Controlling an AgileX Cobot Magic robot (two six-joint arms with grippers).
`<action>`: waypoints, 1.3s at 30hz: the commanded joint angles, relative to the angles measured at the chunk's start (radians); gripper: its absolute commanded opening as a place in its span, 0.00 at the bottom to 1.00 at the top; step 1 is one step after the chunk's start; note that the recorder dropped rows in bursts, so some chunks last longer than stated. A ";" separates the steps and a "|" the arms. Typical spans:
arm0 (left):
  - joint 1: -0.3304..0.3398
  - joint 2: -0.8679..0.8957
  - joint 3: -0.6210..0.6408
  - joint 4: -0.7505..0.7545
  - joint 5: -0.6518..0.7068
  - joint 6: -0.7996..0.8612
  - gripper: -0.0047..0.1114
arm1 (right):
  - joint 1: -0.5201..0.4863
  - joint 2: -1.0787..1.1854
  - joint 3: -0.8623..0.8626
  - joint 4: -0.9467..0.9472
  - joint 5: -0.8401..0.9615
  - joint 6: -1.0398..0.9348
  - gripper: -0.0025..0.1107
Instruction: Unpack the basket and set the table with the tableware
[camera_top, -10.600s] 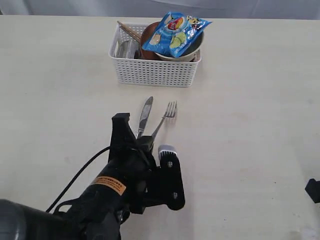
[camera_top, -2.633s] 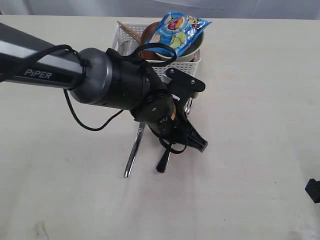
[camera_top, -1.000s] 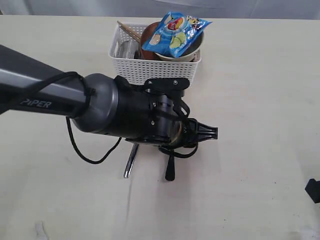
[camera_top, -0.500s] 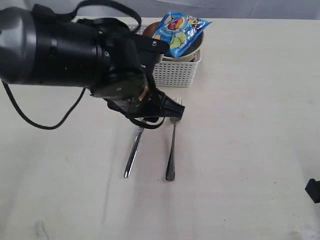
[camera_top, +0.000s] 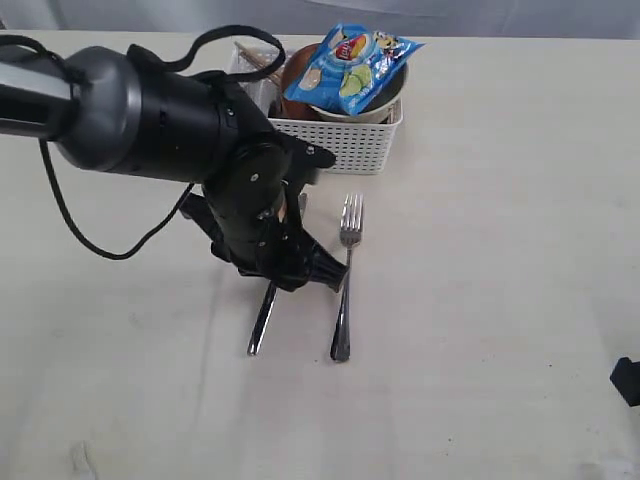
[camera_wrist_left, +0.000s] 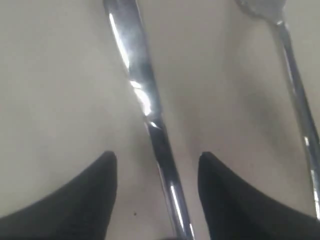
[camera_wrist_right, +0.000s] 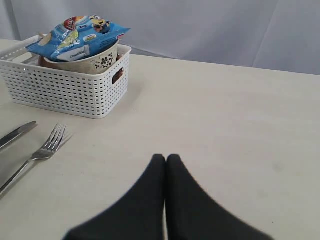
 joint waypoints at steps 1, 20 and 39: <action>-0.006 0.029 0.006 -0.003 -0.002 0.004 0.46 | 0.002 -0.004 0.003 -0.007 -0.006 0.000 0.02; -0.006 0.068 0.006 -0.164 -0.227 -0.079 0.04 | 0.002 -0.004 0.003 -0.007 -0.006 0.000 0.02; -0.046 0.096 0.006 -0.169 -0.265 -0.308 0.04 | 0.002 -0.004 0.003 -0.007 -0.006 0.000 0.02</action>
